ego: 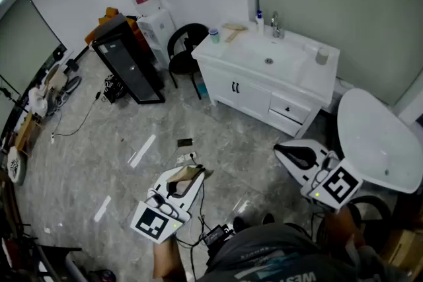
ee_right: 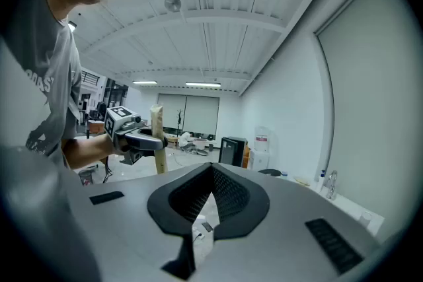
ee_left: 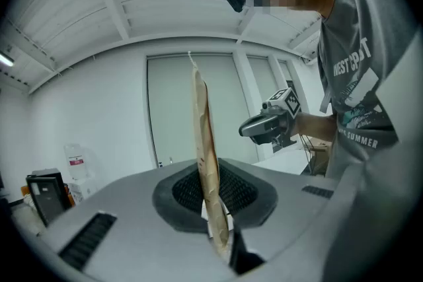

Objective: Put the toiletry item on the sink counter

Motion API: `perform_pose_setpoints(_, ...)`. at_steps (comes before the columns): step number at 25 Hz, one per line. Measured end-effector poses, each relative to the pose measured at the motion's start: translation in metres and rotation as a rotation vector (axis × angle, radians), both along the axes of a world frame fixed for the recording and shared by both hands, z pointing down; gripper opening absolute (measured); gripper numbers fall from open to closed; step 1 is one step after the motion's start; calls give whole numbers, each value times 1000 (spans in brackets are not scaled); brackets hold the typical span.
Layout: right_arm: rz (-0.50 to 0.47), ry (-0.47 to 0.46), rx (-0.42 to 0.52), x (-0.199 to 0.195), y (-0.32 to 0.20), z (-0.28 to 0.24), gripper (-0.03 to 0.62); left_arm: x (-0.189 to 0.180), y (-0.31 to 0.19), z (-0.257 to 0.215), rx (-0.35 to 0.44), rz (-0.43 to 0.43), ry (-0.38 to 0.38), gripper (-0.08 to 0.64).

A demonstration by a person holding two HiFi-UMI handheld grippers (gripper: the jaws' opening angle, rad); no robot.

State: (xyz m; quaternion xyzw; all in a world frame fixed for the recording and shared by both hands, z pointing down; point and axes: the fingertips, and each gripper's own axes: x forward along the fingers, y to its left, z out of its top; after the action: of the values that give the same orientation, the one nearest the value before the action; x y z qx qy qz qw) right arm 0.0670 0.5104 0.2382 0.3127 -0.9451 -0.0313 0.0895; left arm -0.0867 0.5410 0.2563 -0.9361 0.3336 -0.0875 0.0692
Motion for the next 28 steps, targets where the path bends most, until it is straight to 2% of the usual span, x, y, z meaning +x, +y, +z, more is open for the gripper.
perform_pose_setpoints(14, 38, 4, -4, -31, 11, 7, 29, -35, 10, 6, 1, 33, 4, 23)
perform_pose_setpoints(21, 57, -86, 9, -49, 17, -7, 31, -51, 15, 6, 8, 62, 22, 23)
perform_pose_setpoints(28, 113, -52, -44, -44, 10, 12, 31, -54, 8, 17, -10, 81, 21, 23)
